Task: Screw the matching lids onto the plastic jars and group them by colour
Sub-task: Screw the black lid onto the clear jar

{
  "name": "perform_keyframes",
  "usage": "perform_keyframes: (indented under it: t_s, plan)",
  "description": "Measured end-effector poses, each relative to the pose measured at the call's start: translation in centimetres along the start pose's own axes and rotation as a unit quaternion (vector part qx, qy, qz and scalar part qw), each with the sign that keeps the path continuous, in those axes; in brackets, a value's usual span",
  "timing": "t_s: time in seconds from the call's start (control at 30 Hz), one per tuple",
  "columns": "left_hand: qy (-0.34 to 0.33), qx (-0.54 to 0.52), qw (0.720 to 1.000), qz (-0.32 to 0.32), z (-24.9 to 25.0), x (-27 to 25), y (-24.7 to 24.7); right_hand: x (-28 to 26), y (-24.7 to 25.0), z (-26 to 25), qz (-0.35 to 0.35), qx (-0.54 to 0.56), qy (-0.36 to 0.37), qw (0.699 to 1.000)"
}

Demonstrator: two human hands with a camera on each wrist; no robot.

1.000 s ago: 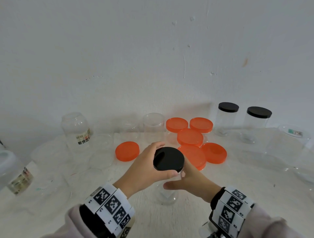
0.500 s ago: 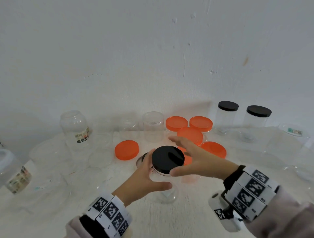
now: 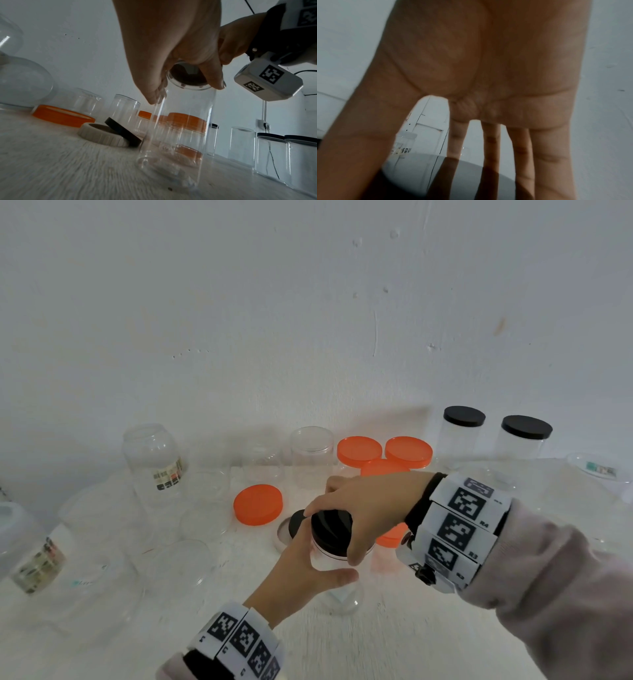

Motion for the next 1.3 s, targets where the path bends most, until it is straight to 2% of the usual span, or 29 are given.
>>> perform_keyframes:
  t_s: [0.4,0.7,0.87,1.13,1.3]
  plan:
    - [-0.012,-0.013,1.000,-0.002,0.0,0.1,0.1,0.6,0.5,-0.2,0.045,-0.013,0.017,0.999]
    - [-0.035,-0.010,0.999,-0.012,0.5,0.3,0.4,0.4,0.3,-0.5,0.014,-0.028,0.035,0.999]
    - [-0.054,-0.023,0.997,-0.046,1.1,0.4,0.5,0.2,0.1,-0.7,-0.011,-0.033,0.059,0.998]
    - [-0.055,-0.063,0.989,-0.126,1.2,0.6,0.2,0.1,0.1,-0.9,-0.012,-0.013,0.080,0.997]
    - [-0.063,-0.069,0.986,-0.136,1.5,0.2,-0.1,0.0,0.2,-0.9,0.020,0.001,0.099,0.995]
Point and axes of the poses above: each hand's wrist, its own x-axis towards the middle knuckle, its own y-axis out of the back of the hand, z = x × y, the point moved 8 cm from there along x, towards the middle knuckle
